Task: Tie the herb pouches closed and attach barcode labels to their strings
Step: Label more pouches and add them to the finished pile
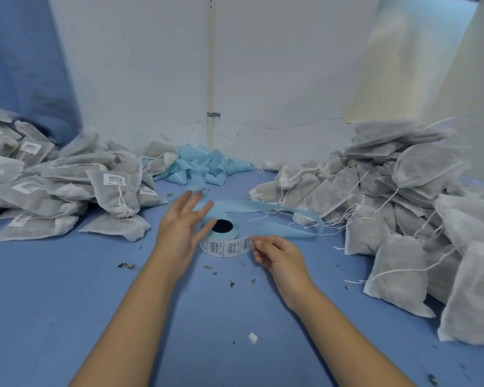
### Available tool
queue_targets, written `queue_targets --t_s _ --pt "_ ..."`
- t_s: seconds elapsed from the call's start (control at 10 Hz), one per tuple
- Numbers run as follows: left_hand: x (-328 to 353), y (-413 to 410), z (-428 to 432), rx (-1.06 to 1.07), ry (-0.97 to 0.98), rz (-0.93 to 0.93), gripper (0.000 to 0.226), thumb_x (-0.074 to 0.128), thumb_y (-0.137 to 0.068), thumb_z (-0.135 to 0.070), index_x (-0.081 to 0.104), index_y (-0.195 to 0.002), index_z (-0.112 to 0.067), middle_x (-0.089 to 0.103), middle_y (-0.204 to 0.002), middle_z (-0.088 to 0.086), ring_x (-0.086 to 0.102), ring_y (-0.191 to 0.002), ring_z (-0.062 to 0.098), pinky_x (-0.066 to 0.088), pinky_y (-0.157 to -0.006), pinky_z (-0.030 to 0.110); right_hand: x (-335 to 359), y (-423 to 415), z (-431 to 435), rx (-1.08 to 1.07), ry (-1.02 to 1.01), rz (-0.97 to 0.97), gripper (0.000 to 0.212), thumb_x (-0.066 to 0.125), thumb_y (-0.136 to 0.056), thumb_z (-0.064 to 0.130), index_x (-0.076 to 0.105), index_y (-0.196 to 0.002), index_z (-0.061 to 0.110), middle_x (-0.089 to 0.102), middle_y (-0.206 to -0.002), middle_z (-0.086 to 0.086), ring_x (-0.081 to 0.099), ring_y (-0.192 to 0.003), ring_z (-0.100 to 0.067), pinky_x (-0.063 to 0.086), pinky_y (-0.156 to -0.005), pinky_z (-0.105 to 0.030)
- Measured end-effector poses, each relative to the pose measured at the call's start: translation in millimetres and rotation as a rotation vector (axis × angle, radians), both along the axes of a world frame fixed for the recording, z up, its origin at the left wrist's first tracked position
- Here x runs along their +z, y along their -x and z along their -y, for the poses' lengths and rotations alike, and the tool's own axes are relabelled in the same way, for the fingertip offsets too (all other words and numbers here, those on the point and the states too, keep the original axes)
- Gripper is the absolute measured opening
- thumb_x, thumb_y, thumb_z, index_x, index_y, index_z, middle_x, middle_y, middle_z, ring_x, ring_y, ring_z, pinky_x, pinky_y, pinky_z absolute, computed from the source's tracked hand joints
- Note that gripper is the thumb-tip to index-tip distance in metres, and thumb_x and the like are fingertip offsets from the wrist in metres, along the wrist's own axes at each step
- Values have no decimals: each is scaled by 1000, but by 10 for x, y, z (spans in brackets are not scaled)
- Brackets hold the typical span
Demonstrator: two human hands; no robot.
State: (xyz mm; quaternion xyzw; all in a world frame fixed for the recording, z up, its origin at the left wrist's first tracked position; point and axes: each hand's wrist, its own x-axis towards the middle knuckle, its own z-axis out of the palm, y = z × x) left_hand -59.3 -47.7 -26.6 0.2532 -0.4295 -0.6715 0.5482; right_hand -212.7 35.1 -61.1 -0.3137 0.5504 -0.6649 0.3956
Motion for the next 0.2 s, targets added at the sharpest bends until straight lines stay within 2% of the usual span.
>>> queue_targets --t_s 0.1,0.2 --pt "2 56 -23 81 -10 181 21 50 -93 -4 64 -106 -13 74 -97 1 71 -78 10 53 -68 20 -27 -19 53 -70 -57 -81 18 56 -86 -2 69 -76 6 65 -69 -3 56 -61 -12 51 -66 -19" --pt "-90 104 -156 241 -40 234 25 43 -92 0 65 -89 -10 72 -72 6 61 -48 8 44 -45 14 -59 -84 139 -192 -116 -129 16 60 -83 5 66 -69 8 64 -67 -2 58 -61 -13 53 -74 -29"
